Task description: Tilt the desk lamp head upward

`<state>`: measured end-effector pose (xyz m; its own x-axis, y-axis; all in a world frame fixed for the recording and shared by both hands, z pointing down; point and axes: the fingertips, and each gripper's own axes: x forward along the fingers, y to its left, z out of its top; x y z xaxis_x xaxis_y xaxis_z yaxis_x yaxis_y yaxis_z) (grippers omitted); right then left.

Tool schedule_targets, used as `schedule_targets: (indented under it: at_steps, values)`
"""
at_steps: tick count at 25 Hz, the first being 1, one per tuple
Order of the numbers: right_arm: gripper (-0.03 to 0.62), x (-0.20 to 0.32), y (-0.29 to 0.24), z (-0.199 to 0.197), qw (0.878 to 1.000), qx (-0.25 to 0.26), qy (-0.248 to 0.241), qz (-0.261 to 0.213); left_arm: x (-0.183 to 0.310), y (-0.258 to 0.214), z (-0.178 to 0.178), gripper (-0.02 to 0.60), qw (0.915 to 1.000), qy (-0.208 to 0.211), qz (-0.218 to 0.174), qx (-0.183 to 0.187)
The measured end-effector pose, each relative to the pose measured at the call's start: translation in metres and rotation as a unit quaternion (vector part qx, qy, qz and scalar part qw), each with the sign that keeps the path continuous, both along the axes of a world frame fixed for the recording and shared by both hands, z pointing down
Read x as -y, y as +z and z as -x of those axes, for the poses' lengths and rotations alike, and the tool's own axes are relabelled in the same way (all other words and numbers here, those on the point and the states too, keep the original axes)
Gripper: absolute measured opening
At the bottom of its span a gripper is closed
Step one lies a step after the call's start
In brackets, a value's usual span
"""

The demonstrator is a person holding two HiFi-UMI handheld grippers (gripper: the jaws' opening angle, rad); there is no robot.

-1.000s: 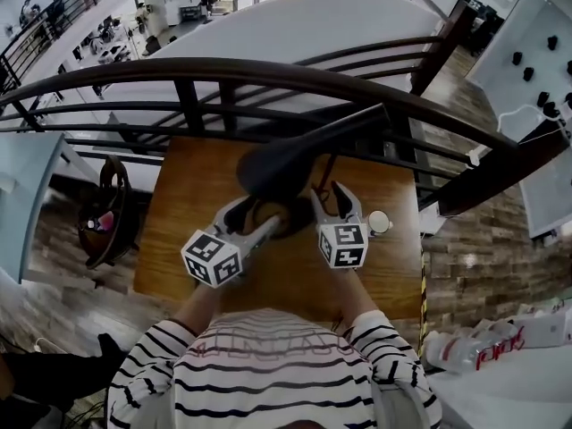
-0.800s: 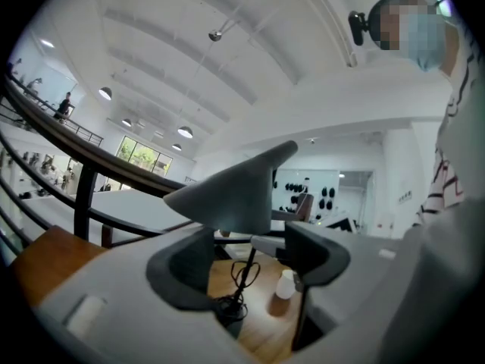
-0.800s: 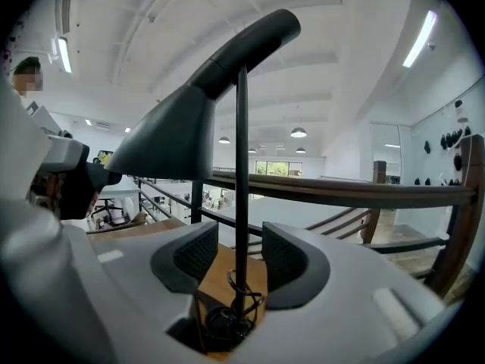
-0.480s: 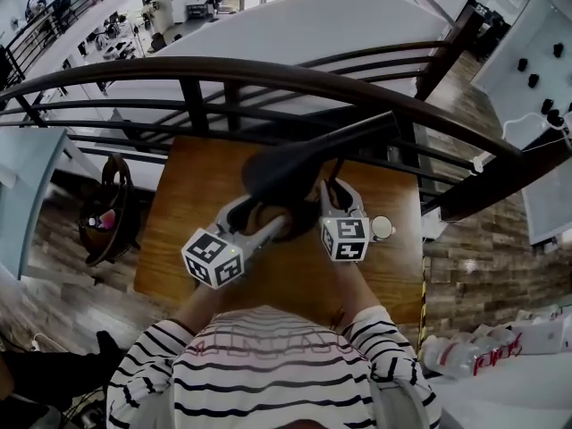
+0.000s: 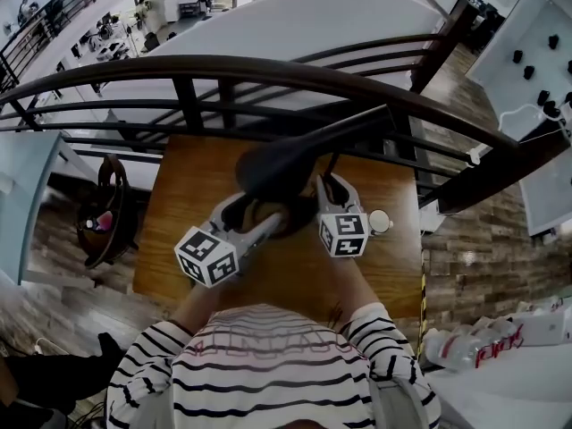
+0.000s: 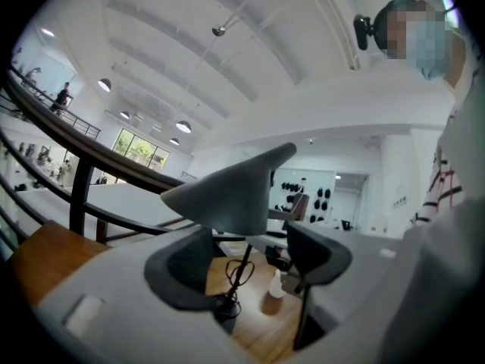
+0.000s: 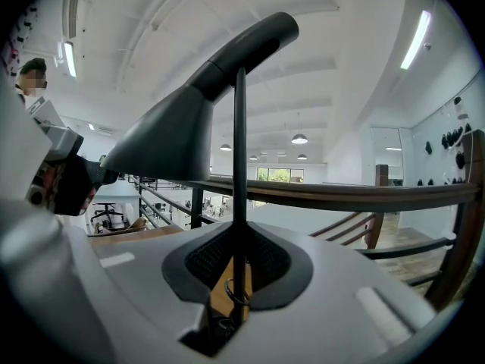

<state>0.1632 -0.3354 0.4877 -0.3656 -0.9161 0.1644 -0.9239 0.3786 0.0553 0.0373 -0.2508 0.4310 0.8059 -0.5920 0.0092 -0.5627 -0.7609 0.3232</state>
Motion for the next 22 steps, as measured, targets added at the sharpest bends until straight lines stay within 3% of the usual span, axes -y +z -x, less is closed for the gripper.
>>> schedule_targets:
  at_steps: [5, 14, 22]
  values:
    - [0.048, 0.001, 0.0, -0.002, 1.0, 0.001, 0.001, 0.0, 0.001, -0.016, 0.009, 0.304, 0.9997, -0.014, -0.017, -0.005]
    - [0.046, 0.0, 0.0, -0.001, 1.0, -0.001, 0.006, 0.0, -0.002, -0.094, 0.045, 0.305, 0.9917, -0.047, -0.119, 0.011]
    - [0.046, 0.002, 0.0, 0.001, 1.0, -0.004, 0.008, 0.013, -0.002, -0.149, 0.051, 0.307, 0.9826, -0.045, -0.177, 0.032]
